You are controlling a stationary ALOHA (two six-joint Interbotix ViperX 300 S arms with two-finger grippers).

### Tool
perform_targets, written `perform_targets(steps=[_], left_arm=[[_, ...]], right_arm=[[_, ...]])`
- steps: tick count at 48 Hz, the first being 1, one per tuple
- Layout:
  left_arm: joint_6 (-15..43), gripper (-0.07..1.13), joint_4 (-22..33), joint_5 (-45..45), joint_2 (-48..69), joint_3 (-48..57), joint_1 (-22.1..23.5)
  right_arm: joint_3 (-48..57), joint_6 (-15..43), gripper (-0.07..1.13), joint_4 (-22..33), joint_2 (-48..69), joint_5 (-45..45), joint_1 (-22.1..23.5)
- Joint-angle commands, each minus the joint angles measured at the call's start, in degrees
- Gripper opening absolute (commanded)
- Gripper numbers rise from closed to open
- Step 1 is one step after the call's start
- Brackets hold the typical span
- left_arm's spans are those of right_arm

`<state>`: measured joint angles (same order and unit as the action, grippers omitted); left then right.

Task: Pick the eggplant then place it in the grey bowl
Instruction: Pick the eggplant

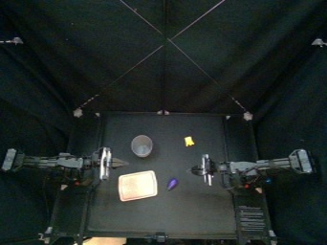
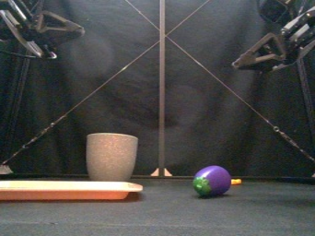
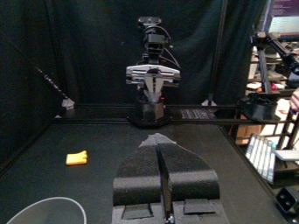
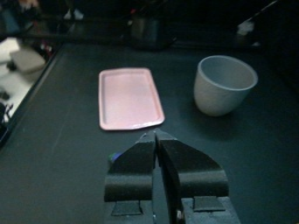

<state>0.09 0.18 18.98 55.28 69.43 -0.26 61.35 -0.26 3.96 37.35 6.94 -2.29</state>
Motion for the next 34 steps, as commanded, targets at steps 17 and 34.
perform_targets(steps=[17, 34], left_arm=[[0.0, -0.04, 0.0, 0.4, 0.0, -0.1, -0.2], [0.0, -0.04, 0.0, 0.2, 0.0, 0.4, -0.2]], right_arm=[[-8.9, 1.4, 0.75, 0.6, -21.8, -2.9, -2.5], [-13.4, 1.4, 1.04, -0.5, -30.6, -2.7, -3.8]])
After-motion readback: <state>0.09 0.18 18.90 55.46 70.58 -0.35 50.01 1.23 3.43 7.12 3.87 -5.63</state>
